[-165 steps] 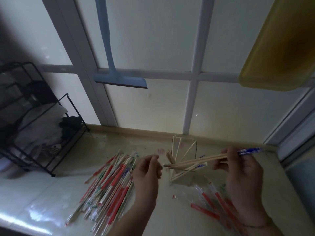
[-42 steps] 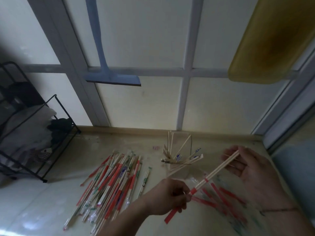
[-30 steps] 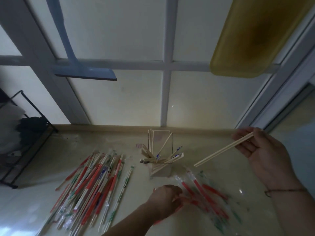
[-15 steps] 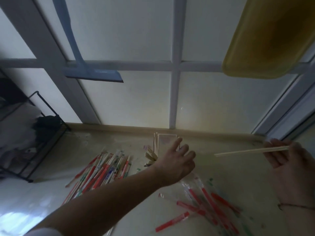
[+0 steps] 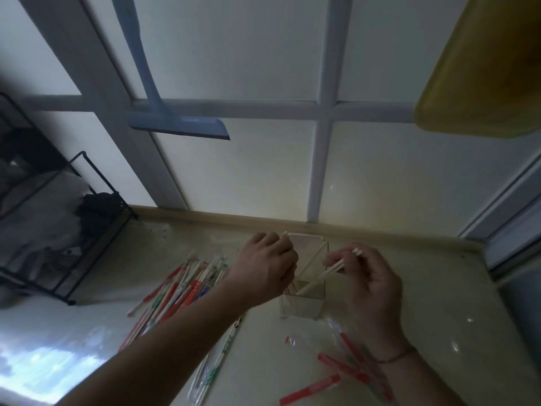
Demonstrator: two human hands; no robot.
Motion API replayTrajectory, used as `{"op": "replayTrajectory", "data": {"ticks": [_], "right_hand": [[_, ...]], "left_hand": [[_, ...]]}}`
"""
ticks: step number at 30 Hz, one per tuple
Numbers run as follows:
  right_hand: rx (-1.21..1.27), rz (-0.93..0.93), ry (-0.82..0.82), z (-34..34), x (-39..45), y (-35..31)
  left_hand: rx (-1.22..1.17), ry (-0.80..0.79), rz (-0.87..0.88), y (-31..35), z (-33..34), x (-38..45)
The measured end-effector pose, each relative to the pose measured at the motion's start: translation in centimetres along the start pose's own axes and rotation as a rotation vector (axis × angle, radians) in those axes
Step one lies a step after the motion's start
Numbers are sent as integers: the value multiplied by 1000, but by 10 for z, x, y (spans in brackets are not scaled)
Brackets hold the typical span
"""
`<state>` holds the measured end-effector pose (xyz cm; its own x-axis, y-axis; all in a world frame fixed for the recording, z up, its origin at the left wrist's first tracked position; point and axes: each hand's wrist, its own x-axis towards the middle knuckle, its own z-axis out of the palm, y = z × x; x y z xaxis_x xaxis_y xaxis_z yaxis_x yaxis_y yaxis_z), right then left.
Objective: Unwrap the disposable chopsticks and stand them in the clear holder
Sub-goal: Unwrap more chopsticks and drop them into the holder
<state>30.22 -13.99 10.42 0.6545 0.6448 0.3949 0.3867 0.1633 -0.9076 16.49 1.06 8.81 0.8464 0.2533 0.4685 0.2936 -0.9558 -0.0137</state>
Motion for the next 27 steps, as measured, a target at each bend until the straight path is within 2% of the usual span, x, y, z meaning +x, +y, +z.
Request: {"op": "replayTrajectory", "data": {"ticks": [2,5,9,12,15,18,22,24,27], "right_hand": [[-60,-6,-75,12,-3,7],[-100,-22,-71,23,-8,16],[-167,24,-136,39,-19,31],[-215,0,-177,50,-36,42],[-273,0,-178,57,-46,44],[-359,-14,-179,62,-47,41],[-450,-23,-217,53,-45,46],[-476,-16,-210,44,-47,51],[-449,-36,-117,29,-56,49]], "left_hand": [[-55,8,-42,0,2,-4],[-138,21,-104,4,3,-8],[-321,180,-218,16,3,-10],[-543,302,-322,25,5,-18],[-686,313,-401,35,11,-25],[-733,281,-422,40,12,-29],[-729,330,-435,38,2,-39],[-691,327,-511,32,-1,-55],[-557,289,-688,16,5,-105]]}}
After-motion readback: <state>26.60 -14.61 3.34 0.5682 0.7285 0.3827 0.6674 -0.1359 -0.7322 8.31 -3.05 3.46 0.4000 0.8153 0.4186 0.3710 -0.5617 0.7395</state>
